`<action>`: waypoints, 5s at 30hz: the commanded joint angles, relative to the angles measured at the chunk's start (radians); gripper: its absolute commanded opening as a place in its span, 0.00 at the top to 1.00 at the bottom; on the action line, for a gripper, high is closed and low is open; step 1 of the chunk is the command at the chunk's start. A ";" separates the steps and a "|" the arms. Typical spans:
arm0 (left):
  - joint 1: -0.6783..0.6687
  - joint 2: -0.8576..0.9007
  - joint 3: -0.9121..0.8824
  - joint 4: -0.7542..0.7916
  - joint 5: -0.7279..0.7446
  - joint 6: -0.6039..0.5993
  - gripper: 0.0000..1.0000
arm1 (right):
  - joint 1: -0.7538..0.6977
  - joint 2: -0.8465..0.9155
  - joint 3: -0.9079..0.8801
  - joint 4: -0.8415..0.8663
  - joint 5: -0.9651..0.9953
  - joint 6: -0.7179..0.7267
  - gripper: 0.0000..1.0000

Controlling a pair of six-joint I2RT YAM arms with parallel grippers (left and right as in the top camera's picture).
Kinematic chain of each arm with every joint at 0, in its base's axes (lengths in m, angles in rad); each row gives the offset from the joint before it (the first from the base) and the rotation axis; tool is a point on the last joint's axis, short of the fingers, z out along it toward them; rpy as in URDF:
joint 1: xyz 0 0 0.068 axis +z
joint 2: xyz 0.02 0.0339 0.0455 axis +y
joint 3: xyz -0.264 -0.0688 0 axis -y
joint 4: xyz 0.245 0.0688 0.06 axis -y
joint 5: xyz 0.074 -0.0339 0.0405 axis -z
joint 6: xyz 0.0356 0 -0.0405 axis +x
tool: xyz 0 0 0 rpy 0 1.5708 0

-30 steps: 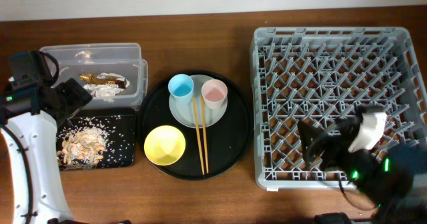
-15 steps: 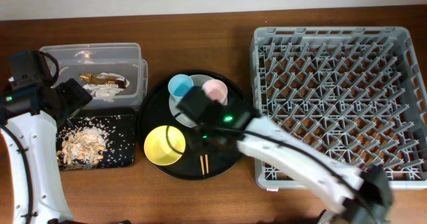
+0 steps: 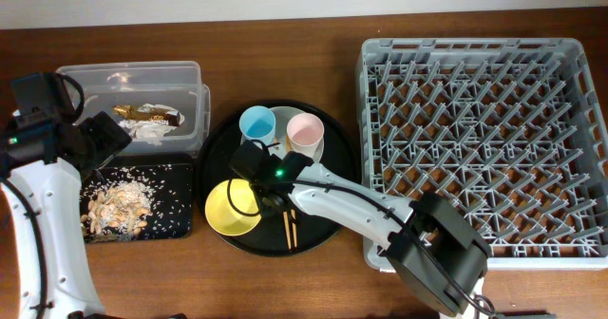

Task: Sort waste into correct bins and load items into the dishwasher rack
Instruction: 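Grasp the chopsticks with the right gripper and lift them, then lay the chopsticks into the dishwasher rack with the right gripper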

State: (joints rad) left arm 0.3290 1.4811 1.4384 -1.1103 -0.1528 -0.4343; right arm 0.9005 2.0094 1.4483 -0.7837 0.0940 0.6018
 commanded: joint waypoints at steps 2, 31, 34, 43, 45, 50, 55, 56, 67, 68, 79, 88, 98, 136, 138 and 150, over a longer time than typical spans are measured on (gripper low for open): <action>0.006 -0.004 0.007 0.001 0.000 0.002 0.01 | 0.002 0.010 -0.049 0.021 0.025 0.036 0.75; 0.006 -0.004 0.007 0.001 0.000 0.002 0.01 | -0.023 -0.121 0.098 -0.163 -0.081 0.099 0.96; 0.006 -0.004 0.007 0.001 0.000 0.002 0.01 | -0.113 -0.256 0.102 -0.208 -0.083 -0.016 0.96; 0.006 -0.004 0.007 0.001 0.000 0.002 0.01 | -0.575 -0.321 0.092 -0.369 -0.082 -0.232 0.96; 0.006 -0.004 0.007 0.001 0.000 0.002 0.01 | -0.576 -0.277 0.084 -0.360 -0.081 -0.231 0.95; 0.006 -0.004 0.007 0.001 0.000 0.002 0.01 | -0.575 -0.220 0.079 -0.354 -0.082 -0.232 0.94; 0.006 -0.004 0.007 0.001 0.000 0.002 0.01 | -0.575 -0.220 0.051 -0.352 -0.083 -0.254 0.91; 0.006 -0.004 0.007 0.001 0.000 0.002 0.01 | -0.575 -0.220 0.020 -0.334 -0.084 -0.254 0.91; 0.006 -0.004 0.007 0.001 0.000 0.002 0.01 | -0.574 -0.222 0.009 -0.332 -0.114 -0.255 0.68; 0.006 -0.004 0.007 0.001 0.000 0.002 0.01 | -0.573 -0.237 0.011 -0.335 -0.122 -0.258 0.68; 0.006 -0.004 0.007 0.001 0.000 0.002 0.01 | -0.224 -0.318 0.010 -0.237 -0.303 -0.091 0.69; 0.006 -0.004 0.007 0.001 0.000 0.002 0.01 | -0.055 -0.200 -0.101 -0.103 -0.031 0.121 0.61; 0.006 -0.004 0.007 0.001 0.000 0.002 0.01 | -0.048 -0.166 -0.272 0.140 -0.036 0.121 0.70; 0.006 -0.004 0.007 0.001 0.000 0.002 0.01 | -0.596 -0.312 -0.132 -0.299 -0.226 -0.265 0.96; 0.006 -0.004 0.007 0.001 0.000 0.002 0.01 | -0.596 -0.312 -0.132 -0.298 -0.226 -0.265 0.74; 0.006 -0.004 0.007 0.001 0.000 0.002 0.01 | -0.505 -0.354 0.081 -0.369 -0.416 -0.388 0.72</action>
State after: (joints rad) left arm 0.3290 1.4811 1.4384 -1.1103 -0.1528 -0.4343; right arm 0.3569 1.6802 1.5082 -1.1755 -0.2867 0.2348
